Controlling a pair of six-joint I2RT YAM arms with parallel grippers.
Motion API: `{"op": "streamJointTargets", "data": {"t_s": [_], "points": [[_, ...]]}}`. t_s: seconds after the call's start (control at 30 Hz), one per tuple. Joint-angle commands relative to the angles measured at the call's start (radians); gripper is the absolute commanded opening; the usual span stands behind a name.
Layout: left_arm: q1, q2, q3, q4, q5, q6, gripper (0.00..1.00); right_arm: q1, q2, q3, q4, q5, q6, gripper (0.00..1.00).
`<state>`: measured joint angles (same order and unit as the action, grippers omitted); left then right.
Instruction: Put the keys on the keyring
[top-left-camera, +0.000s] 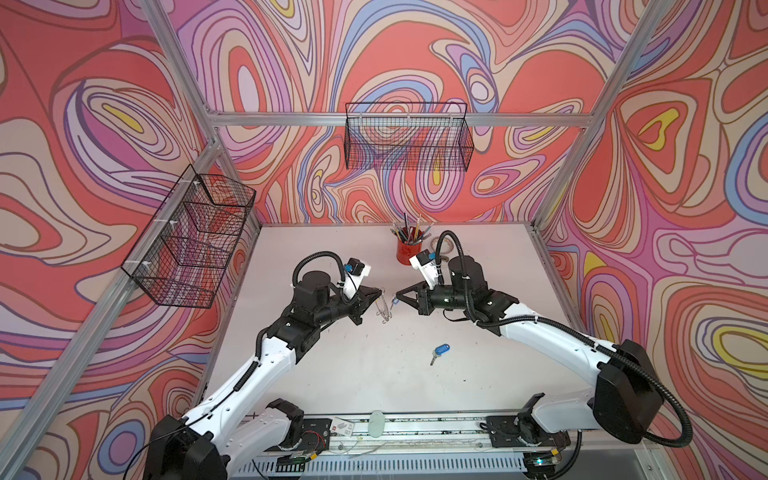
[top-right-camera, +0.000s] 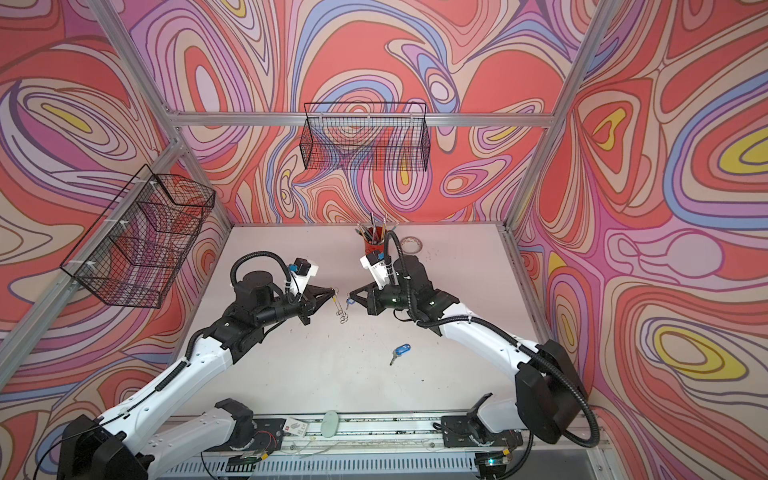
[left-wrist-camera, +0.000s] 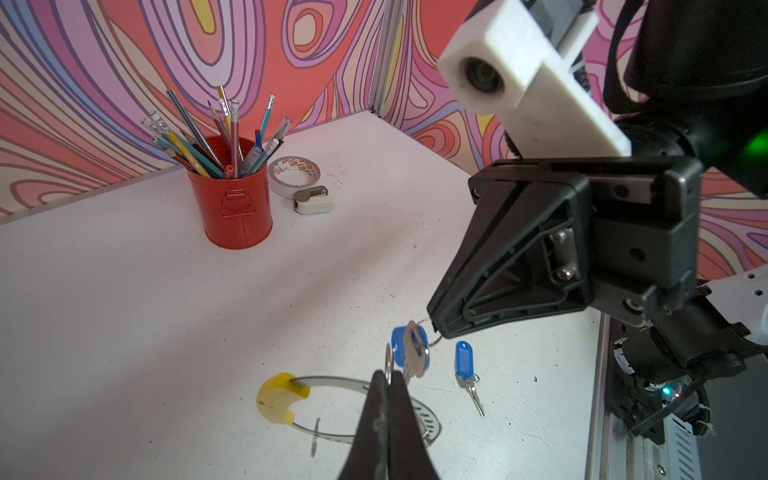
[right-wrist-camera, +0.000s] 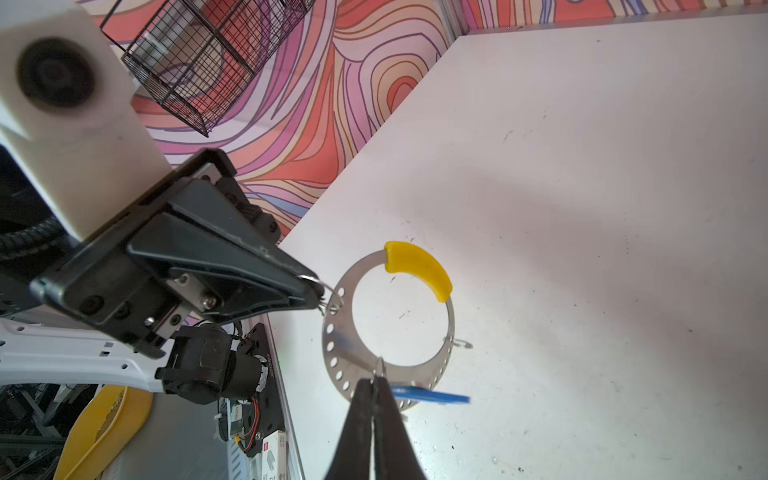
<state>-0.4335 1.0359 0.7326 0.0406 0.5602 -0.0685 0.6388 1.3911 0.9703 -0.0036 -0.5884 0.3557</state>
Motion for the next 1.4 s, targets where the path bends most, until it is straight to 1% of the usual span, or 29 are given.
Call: {"op": "streamJointTargets", "data": {"t_s": [0.0,0.27,0.53,1.17,1.37], "points": [[-0.014,-0.012,-0.006,0.024,-0.002,0.039,0.00,0.017,-0.017,0.034,0.020,-0.033,-0.017,0.00],[-0.043,-0.013,0.000,-0.003,-0.036,0.076,0.00,0.028,-0.008,0.050,0.023,-0.050,-0.017,0.00],[-0.053,-0.015,0.001,-0.004,-0.030,0.085,0.00,0.029,0.000,0.054,0.029,-0.046,-0.013,0.00],[-0.062,-0.027,-0.012,0.020,-0.005,0.091,0.00,0.028,0.022,0.072,0.005,0.029,0.000,0.00],[-0.061,-0.034,-0.019,0.039,0.000,0.087,0.00,0.027,0.033,0.073,-0.007,0.038,0.003,0.00]]}}
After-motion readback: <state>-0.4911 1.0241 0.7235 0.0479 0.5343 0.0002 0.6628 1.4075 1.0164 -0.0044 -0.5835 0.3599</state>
